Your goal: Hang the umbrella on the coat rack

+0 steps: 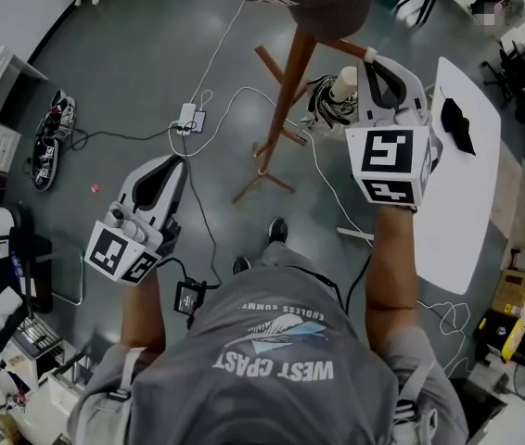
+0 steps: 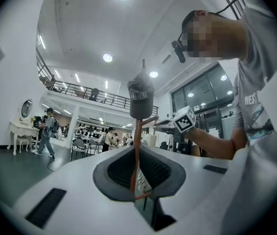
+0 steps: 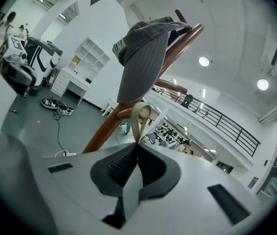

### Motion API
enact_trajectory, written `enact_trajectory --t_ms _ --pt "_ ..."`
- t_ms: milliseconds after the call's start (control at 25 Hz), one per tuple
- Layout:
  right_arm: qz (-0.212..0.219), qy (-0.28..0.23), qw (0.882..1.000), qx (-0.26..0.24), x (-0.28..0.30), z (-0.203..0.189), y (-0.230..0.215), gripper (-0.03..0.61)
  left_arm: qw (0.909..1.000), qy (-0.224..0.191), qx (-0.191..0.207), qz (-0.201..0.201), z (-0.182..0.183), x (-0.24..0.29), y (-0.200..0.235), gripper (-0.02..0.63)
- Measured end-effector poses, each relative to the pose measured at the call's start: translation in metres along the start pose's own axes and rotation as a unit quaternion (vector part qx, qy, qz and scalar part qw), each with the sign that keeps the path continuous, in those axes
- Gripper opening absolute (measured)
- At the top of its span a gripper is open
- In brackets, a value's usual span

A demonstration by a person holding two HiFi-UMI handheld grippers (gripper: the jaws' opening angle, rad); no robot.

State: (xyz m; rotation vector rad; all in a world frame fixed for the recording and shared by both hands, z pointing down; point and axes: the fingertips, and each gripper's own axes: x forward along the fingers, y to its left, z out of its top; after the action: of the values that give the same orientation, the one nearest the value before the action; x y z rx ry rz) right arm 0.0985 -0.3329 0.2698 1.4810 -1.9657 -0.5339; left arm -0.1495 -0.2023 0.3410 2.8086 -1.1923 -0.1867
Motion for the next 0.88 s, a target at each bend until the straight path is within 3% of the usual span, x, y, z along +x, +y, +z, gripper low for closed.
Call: enact_trajectory --t_ms 280,880 --pt "0.008 -0.036 0.999 0.040 -0.007 0.001 0.000 0.031 1.0000 0.005 0.000 0.001 0.000 0.004 -0.002 0.037" --pt "0.005 -0.019 1.000 0.001 -0.010 0.005 0.000 0.031 1.0000 0.004 -0.001 0.000 -0.004 0.012 -0.012 0.037"
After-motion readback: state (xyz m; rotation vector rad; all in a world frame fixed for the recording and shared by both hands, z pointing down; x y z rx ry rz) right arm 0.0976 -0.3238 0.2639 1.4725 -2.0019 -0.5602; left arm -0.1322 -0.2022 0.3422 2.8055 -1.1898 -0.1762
